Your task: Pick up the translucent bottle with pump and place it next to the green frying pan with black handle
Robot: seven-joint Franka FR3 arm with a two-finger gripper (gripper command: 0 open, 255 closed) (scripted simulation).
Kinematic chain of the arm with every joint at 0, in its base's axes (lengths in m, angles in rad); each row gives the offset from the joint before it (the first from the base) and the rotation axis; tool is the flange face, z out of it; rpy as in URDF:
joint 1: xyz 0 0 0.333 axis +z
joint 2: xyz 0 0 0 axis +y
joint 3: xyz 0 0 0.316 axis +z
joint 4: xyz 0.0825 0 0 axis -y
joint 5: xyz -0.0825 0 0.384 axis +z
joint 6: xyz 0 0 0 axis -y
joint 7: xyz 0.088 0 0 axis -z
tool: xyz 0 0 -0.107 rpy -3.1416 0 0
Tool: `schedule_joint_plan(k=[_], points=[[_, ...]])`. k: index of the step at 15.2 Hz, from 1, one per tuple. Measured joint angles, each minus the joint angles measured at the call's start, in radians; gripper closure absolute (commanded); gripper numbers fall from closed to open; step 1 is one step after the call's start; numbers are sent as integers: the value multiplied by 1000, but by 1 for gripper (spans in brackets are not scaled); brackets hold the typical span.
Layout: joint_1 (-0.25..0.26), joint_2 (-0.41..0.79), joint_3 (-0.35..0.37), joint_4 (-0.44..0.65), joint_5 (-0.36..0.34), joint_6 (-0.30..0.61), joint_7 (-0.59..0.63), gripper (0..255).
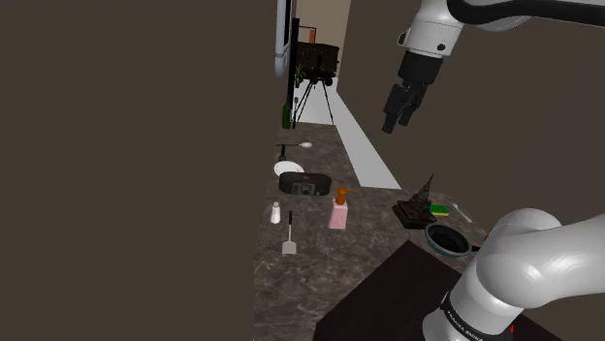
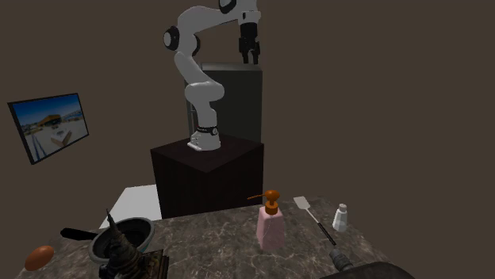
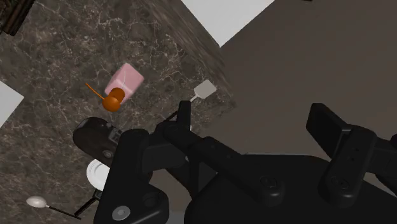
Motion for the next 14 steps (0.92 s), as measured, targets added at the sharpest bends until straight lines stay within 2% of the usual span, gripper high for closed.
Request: schedule_joint_plan(k=[4, 14], points=[[-7, 18, -27, -41, -14, 57, -32, 0], [-37, 200, -155, -163, -58, 357, -177, 0]])
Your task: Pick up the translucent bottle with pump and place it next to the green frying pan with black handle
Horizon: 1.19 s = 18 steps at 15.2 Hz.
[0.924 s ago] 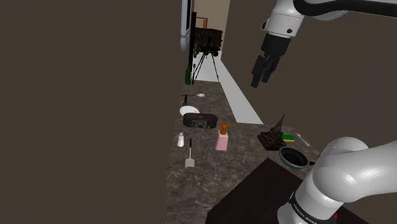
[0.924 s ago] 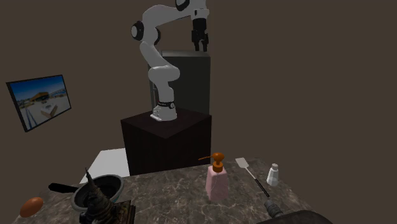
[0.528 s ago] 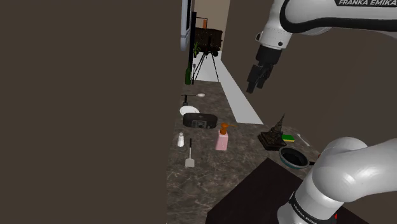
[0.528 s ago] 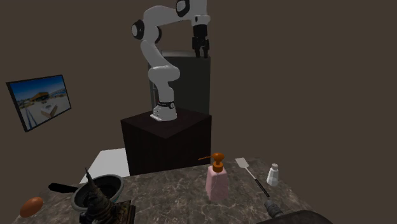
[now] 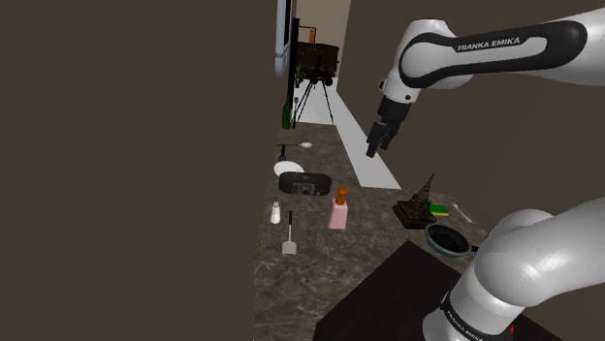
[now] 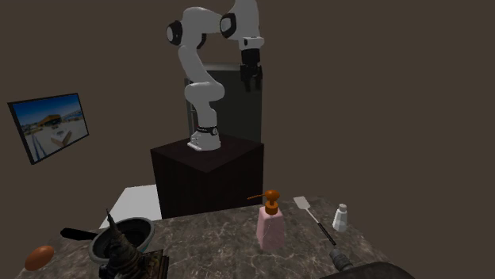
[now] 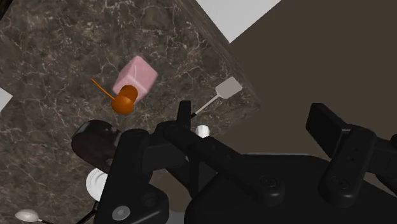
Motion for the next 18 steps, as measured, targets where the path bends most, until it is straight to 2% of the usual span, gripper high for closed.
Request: schedule_joint_plan(k=[6, 11, 18], points=[[-5, 182, -74, -13, 5, 190, -91, 0], [-2, 341, -133, 14, 40, 316, -181, 0], [-4, 629, -196, 120, 173, 472, -358, 0]])
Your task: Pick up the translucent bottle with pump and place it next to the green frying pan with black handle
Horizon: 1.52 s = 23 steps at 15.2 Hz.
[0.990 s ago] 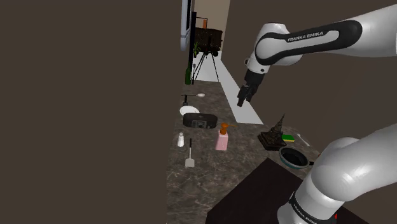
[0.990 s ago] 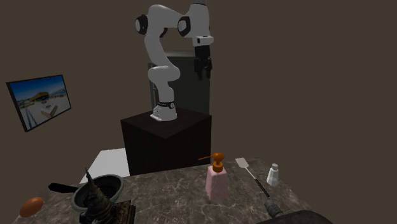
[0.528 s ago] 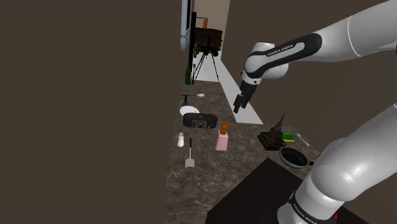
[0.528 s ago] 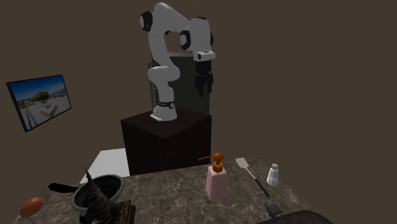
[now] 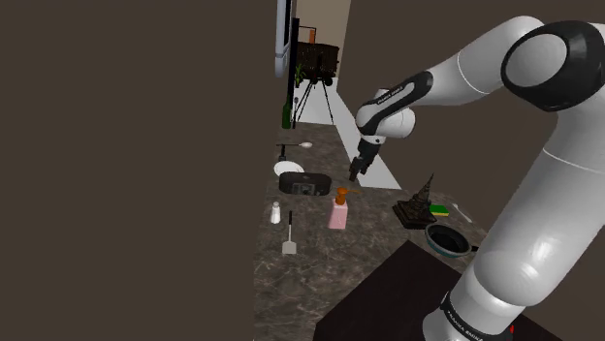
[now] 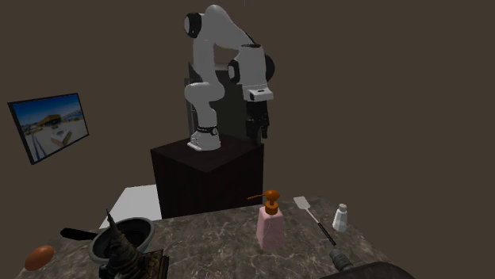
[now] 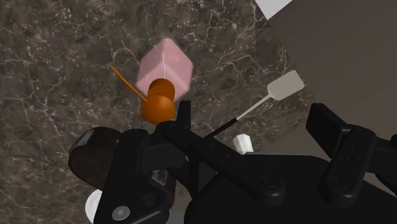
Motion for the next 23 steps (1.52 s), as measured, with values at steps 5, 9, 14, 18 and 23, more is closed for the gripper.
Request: schedule_joint_plan(k=[5, 9, 14, 18, 23], points=[[-37, 210, 6, 122, 126, 60, -132, 0], [-87, 365, 32, 234, 205, 82, -214, 0], [-146, 539, 70, 387, 263, 88, -274, 0], [-158, 596, 88, 416, 284, 115, -288, 0], [-164, 632, 101, 424, 299, 143, -297, 0]])
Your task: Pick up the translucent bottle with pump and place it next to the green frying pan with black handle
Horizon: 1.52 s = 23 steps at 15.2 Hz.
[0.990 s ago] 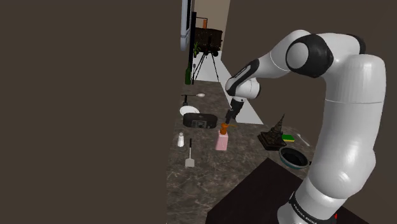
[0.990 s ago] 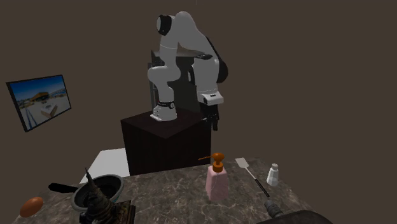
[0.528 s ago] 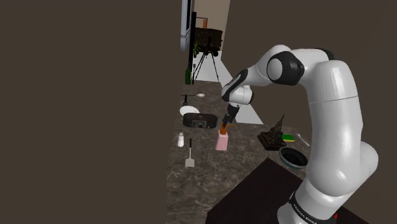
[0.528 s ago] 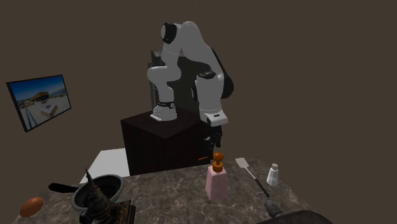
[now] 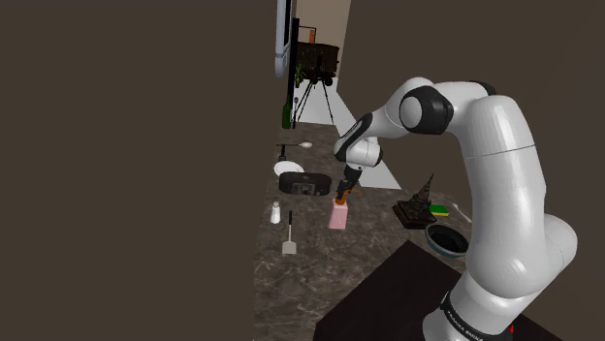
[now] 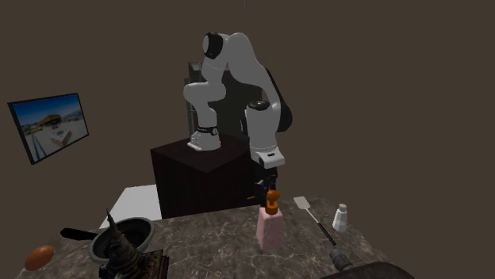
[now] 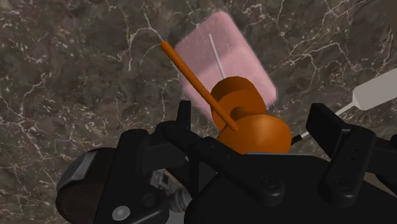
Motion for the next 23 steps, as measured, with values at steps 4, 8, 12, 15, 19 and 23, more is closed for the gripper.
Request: schedule_joint_plan(k=[4, 8, 12, 15, 19, 23], points=[[0, 3, 1, 2, 1, 1, 0, 0], [0, 3, 1, 3, 1, 2, 0, 255], [0, 4, 1, 3, 1, 1, 0, 255], [0, 4, 1, 3, 1, 1, 0, 255], [9, -29, -11, -5, -13, -23, 13, 255], [18, -69, -26, -13, -31, -55, 27, 255]])
